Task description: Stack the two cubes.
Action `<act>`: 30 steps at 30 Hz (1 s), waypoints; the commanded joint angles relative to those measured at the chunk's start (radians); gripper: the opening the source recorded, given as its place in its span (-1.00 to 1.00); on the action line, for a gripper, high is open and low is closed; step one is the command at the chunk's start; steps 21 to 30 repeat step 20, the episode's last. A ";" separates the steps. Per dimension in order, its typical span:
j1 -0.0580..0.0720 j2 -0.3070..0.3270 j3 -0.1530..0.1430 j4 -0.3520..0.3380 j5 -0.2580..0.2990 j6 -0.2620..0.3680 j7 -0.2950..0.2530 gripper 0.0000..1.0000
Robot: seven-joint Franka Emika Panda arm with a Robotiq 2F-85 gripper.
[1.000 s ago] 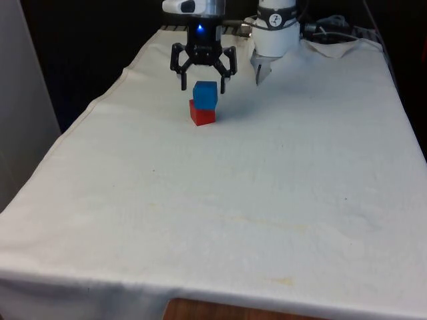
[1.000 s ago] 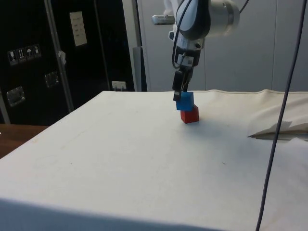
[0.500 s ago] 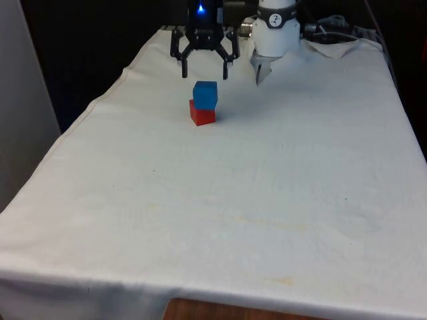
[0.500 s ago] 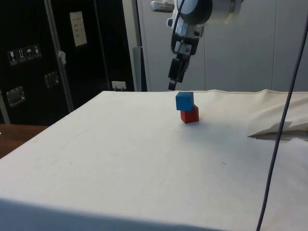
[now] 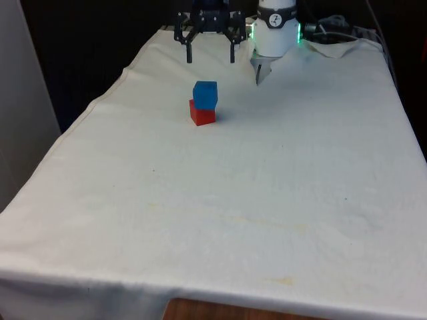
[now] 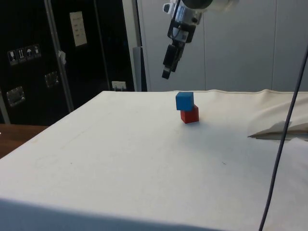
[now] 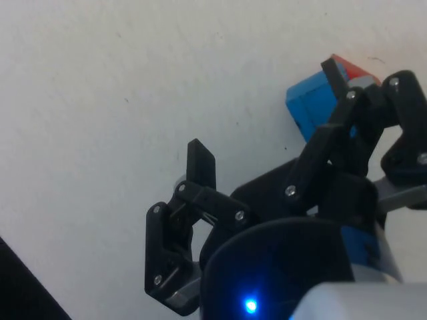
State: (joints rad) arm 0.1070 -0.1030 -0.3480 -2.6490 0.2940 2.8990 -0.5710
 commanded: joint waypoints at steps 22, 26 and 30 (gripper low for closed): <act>-0.014 -0.108 0.036 0.005 -0.096 -0.070 0.009 1.00; -0.014 -0.108 0.036 0.005 -0.096 -0.070 0.009 1.00; -0.014 -0.108 0.036 0.005 -0.096 -0.070 0.009 1.00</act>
